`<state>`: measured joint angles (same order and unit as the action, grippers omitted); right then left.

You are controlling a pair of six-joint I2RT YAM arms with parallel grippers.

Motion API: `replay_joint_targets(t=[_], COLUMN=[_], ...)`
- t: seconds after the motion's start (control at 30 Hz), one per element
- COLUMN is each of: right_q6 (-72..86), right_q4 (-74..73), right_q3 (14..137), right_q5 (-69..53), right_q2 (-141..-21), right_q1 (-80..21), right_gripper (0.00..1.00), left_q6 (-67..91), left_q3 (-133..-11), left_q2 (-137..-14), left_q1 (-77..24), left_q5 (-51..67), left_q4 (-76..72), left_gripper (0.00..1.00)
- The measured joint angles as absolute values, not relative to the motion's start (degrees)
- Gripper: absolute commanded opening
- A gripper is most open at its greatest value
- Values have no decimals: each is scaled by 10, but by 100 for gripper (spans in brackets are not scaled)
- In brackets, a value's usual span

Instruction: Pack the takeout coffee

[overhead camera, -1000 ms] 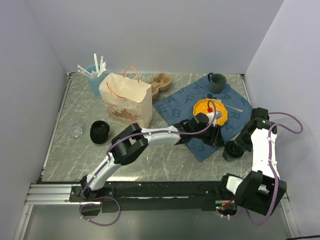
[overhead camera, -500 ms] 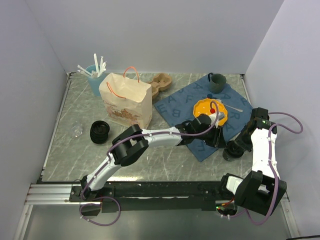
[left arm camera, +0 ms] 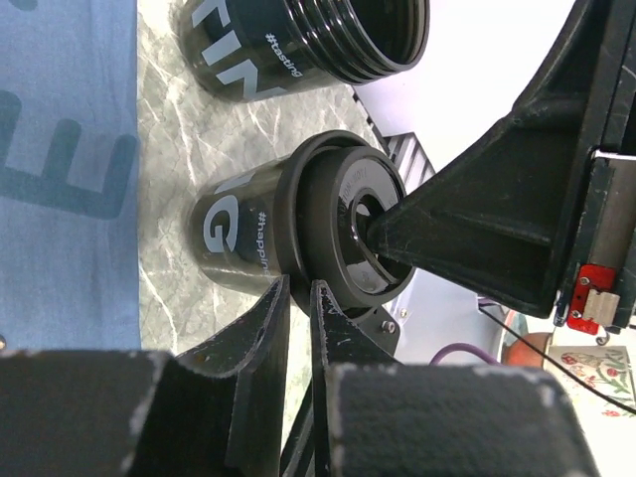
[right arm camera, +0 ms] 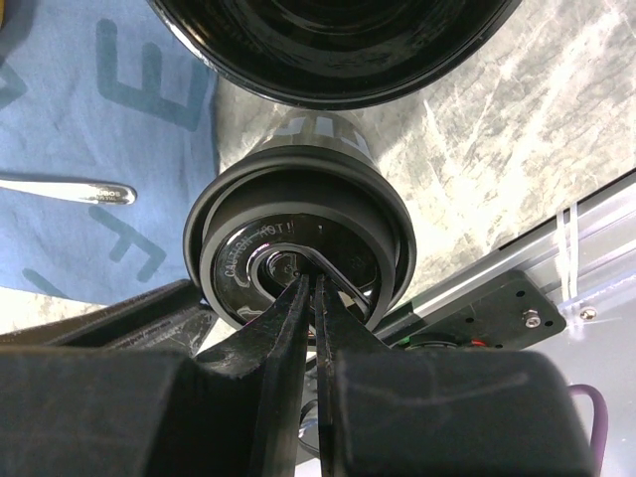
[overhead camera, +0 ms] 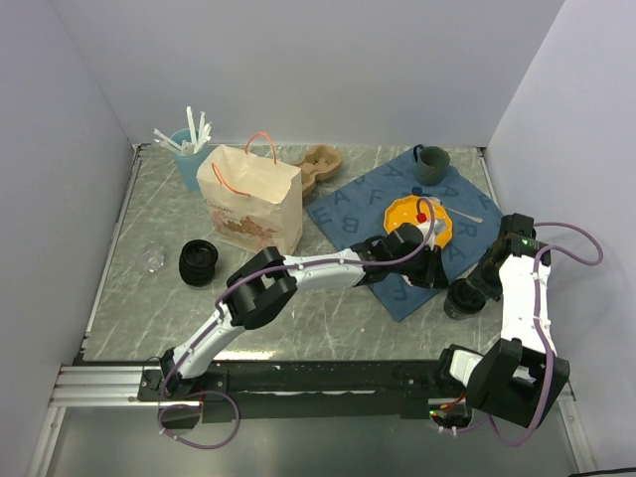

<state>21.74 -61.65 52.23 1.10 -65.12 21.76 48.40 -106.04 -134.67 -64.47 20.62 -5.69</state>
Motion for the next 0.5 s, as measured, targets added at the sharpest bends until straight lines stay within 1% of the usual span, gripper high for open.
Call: replay_joint_targets(t=[0.33,0.4,0.47,0.5], right_q6=[215,215,213,212], right_q4=[-614,-614,-615,-615], right_q3=[523,523,524,524], right_q5=[10,10,9,8], right_q2=[-655,-656,-656,-656], right_q1=[218,218,218,218], right_gripper=[13,13,13,14], left_q6=[495,494,492,493], left_q3=[-1063,-1070,-1076,-1076], left_q2=[-1353,-1353,-1353,-1352], left_q1=[-643,-644,-645,-644], left_q5=[203,201,198,199], left_q4=[-60,-49,-37,-36], left_gripper=[6,8,14,21])
